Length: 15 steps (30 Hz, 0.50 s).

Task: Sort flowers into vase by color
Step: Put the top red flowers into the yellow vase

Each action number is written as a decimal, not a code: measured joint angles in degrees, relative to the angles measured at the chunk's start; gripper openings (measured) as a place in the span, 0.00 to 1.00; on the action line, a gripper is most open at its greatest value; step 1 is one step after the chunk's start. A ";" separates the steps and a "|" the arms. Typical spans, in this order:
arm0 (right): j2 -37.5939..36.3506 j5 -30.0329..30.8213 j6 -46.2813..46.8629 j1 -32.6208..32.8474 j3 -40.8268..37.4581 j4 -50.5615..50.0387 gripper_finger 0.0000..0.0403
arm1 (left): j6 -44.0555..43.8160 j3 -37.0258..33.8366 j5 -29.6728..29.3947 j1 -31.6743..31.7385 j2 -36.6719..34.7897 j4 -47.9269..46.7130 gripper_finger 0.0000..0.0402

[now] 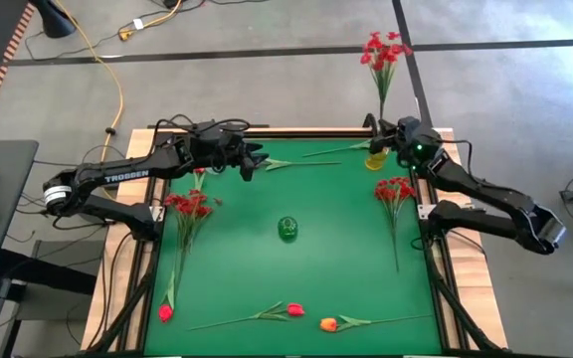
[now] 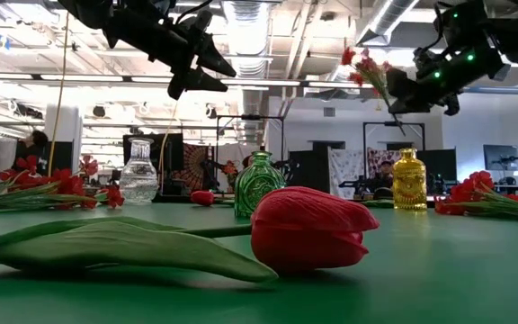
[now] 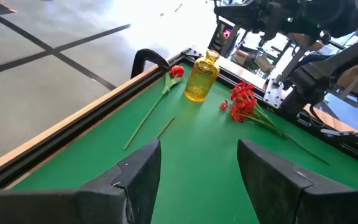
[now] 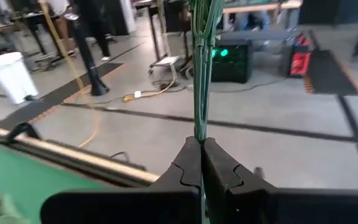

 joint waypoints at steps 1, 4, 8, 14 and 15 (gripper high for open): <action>-0.03 0.59 -0.86 0.00 -0.51 1.14 0.06 | 0.00 0.00 0.01 0.00 0.00 0.01 0.50; -0.03 2.05 -1.43 -0.07 -2.37 4.28 0.06 | 0.00 0.00 0.02 0.00 0.00 -0.03 0.50; -0.03 3.33 -1.17 -0.07 -3.60 5.09 0.06 | -0.50 0.00 0.02 0.00 0.00 -0.05 0.50; -0.02 3.43 -0.35 0.62 -5.58 7.07 0.06 | -0.55 0.00 0.02 0.00 0.00 -0.07 0.50; -0.03 3.47 -0.03 0.92 -5.90 7.40 0.06 | -0.56 0.00 0.02 -0.02 0.00 -0.07 0.50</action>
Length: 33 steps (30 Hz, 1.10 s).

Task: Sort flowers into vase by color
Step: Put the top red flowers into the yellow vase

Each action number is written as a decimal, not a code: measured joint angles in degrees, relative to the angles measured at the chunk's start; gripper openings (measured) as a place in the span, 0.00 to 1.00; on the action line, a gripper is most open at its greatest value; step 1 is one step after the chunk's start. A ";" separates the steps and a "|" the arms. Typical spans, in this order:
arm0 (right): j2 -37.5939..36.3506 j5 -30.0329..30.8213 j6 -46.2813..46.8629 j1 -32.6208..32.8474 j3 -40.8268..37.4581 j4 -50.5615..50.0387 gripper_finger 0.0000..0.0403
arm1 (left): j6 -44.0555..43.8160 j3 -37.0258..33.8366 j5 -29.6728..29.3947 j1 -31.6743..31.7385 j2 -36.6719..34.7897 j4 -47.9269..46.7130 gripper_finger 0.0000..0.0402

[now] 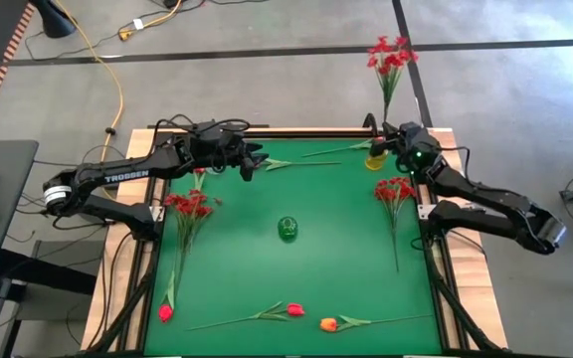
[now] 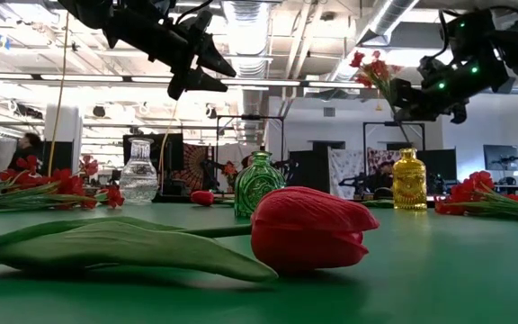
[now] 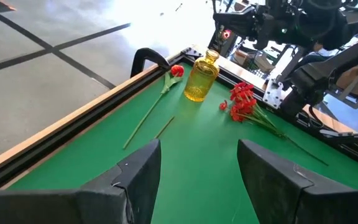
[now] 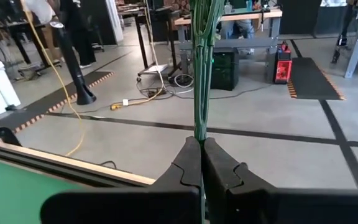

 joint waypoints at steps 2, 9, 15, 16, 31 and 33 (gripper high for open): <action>0.00 0.75 0.02 0.74 -0.56 0.83 0.06 | -0.04 0.00 0.00 0.02 0.00 0.00 0.50; 0.02 5.92 -1.98 3.05 -1.04 1.27 0.06 | -0.07 0.00 0.02 0.02 0.00 -0.02 0.50; 0.60 7.56 -1.98 3.09 -1.04 2.29 0.06 | -0.07 0.00 0.02 0.02 0.00 -0.02 0.50; 0.99 7.55 -1.99 3.07 -1.04 2.81 0.06 | -0.07 0.00 0.02 0.02 0.00 0.00 0.50; 9.73 10.41 -6.50 4.54 -1.04 14.26 0.06 | -0.33 0.00 0.92 0.01 0.00 -0.16 0.50; 9.73 10.50 -6.54 4.83 -1.04 14.16 0.06 | -0.33 0.00 0.94 0.00 0.00 -0.60 0.50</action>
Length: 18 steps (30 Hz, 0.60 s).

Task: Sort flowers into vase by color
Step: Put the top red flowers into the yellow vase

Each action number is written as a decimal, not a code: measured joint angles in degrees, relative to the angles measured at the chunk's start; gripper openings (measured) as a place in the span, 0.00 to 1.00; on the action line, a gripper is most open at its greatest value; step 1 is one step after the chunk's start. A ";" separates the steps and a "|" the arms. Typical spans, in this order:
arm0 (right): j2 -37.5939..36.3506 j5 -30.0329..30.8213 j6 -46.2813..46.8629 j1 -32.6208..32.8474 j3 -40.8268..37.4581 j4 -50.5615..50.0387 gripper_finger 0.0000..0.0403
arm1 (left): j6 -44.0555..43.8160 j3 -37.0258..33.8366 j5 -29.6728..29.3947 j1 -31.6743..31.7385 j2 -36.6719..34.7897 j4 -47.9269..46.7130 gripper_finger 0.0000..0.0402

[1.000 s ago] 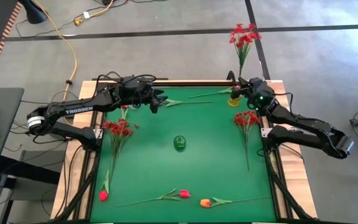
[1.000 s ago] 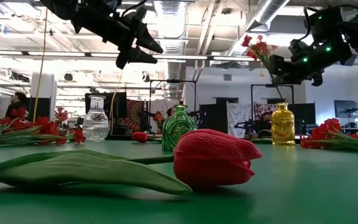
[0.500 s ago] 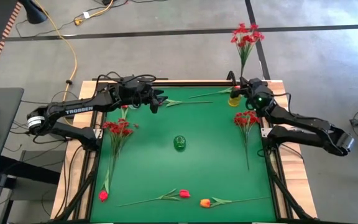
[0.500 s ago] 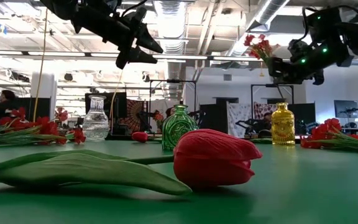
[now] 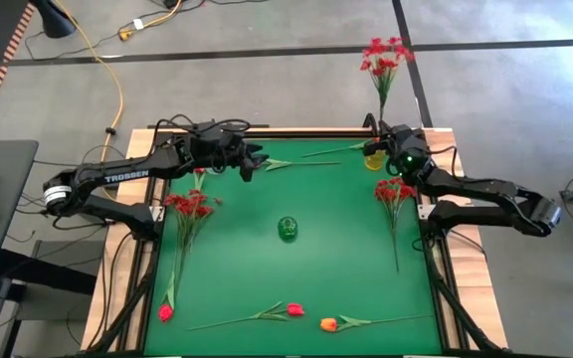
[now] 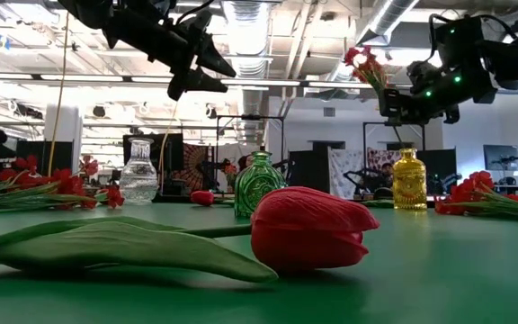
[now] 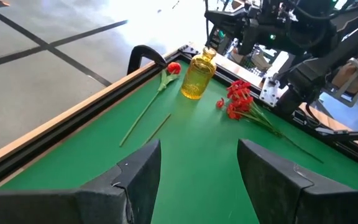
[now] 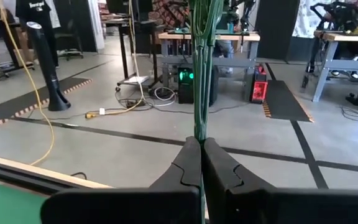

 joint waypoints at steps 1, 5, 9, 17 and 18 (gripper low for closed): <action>0.00 0.05 -0.12 0.14 0.00 -0.15 0.06 | 0.00 0.00 -0.01 0.00 0.00 -0.28 0.50; 0.00 0.19 -1.41 1.29 0.00 -1.62 0.06 | 0.02 0.00 -0.02 0.01 0.00 -0.47 0.50; 0.00 2.32 -3.19 2.76 0.00 -2.29 0.06 | 0.02 0.00 -0.02 0.01 0.00 -0.47 0.50; 0.00 4.10 -4.53 3.95 0.00 -2.37 0.06 | 0.02 0.00 -0.03 -0.01 0.02 -0.47 0.50; 0.00 4.47 -4.71 3.95 0.00 -2.37 0.06 | 0.02 0.00 -0.04 0.01 0.02 -0.47 0.50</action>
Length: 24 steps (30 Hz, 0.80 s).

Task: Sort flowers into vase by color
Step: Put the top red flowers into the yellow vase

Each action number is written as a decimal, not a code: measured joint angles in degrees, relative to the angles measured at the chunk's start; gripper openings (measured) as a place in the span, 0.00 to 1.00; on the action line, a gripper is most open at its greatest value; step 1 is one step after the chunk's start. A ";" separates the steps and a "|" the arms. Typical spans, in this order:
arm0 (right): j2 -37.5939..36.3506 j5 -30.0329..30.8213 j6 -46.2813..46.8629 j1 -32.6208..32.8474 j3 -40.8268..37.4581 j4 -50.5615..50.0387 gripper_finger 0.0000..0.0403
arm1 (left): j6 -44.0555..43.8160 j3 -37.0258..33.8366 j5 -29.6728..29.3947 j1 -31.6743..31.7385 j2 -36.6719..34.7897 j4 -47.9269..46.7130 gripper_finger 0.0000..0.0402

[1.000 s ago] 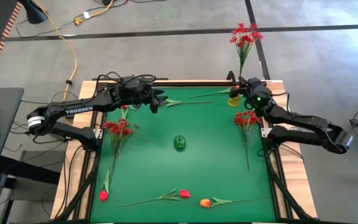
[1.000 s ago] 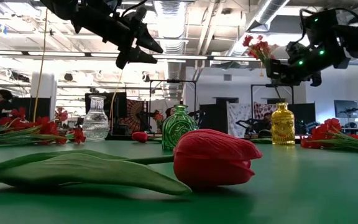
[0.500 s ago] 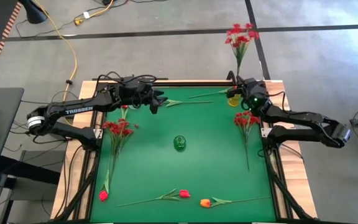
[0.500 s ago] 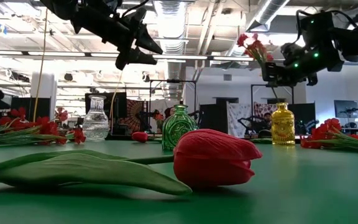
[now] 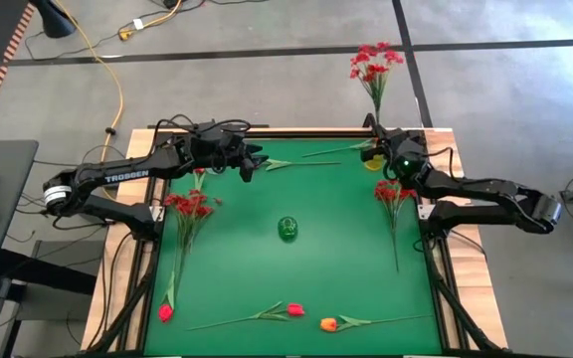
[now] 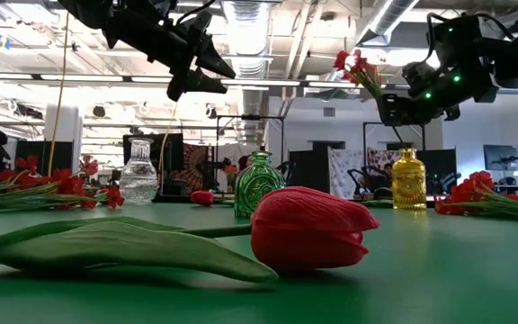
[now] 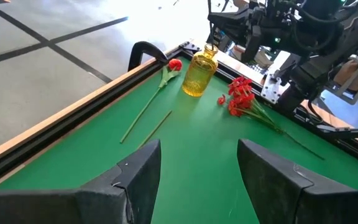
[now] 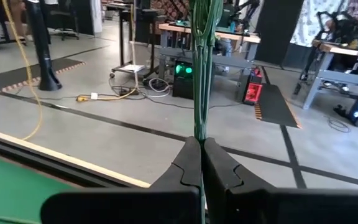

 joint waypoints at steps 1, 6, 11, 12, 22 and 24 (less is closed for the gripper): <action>0.00 0.02 -0.22 0.00 0.00 -0.02 0.06 | 0.00 0.00 0.00 0.00 0.00 0.00 0.50; 0.00 0.11 -0.83 -0.02 0.00 0.12 0.06 | 0.00 0.00 0.02 -0.02 0.00 -0.02 0.50; -0.13 0.11 -1.16 -0.02 0.04 3.90 0.06 | -0.04 0.00 0.02 -0.04 0.00 0.00 0.50; -0.37 0.07 -1.26 0.02 0.19 4.25 0.06 | -0.04 0.00 0.02 -0.04 0.00 0.00 0.50; -3.26 -3.29 -2.13 6.49 5.05 4.05 0.06 | -0.09 0.00 -0.02 -0.04 0.00 0.15 0.50; -3.09 -5.07 -0.83 9.42 6.77 0.31 0.06 | 0.37 0.00 -0.10 -0.04 0.00 0.22 0.50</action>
